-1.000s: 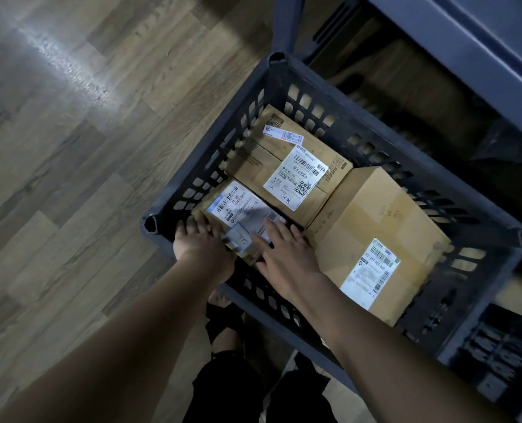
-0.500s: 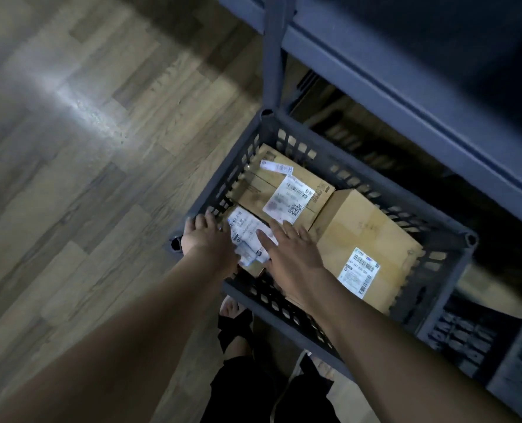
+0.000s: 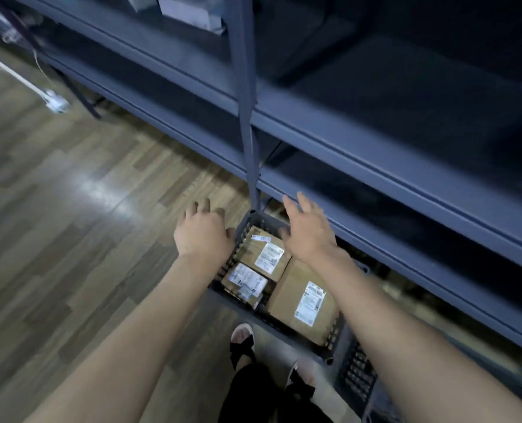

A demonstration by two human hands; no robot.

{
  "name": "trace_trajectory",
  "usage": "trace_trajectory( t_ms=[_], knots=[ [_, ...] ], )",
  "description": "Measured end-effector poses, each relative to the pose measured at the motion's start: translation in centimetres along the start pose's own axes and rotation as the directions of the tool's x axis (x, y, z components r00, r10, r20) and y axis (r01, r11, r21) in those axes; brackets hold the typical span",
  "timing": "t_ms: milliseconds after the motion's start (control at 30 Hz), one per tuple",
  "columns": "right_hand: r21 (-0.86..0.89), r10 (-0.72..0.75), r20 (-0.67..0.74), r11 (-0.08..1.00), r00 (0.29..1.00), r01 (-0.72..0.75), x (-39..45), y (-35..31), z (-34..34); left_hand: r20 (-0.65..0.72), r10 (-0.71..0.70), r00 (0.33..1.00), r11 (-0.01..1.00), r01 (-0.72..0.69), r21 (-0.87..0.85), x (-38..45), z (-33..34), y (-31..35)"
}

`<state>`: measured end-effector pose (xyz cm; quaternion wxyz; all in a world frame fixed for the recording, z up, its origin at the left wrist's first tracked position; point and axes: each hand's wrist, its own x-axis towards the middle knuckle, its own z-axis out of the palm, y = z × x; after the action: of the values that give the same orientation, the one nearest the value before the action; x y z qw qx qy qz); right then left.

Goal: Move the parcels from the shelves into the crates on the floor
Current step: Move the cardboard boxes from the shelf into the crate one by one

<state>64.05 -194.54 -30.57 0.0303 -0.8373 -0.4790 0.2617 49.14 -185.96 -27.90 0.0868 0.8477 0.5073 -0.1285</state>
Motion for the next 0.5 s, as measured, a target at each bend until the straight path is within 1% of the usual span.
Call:
trace_trajectory(
  t_ms=[133, 267, 367, 500],
  knots=[
    [0.164, 0.013, -0.176, 0.986, 0.984, 0.017, -5.7, -1.4, -7.4, -0.157, -0.010, 0.988, 0.983, -0.019, -0.180, -5.0, -6.8, 1.0],
    [0.221, 0.022, -0.316, 0.974, 0.949, 0.051, -12.0, -2.2, -11.9, -0.252, -0.025, 0.968, 0.932, -0.069, -0.356, -9.9, -11.2, 2.2],
    [0.228, 0.073, -0.361, 0.974, 0.930, 0.012, -15.9, -2.2, -13.3, -0.307, 0.019, 0.952, 0.896, -0.153, -0.418, -12.3, -13.2, 3.2],
    [0.237, 0.143, -0.409, 0.971, 0.901, -0.046, -19.7, -2.4, -14.3, -0.392, 0.148, 0.908, 0.845, -0.322, -0.427, -14.0, -15.7, 3.9]
  ],
)
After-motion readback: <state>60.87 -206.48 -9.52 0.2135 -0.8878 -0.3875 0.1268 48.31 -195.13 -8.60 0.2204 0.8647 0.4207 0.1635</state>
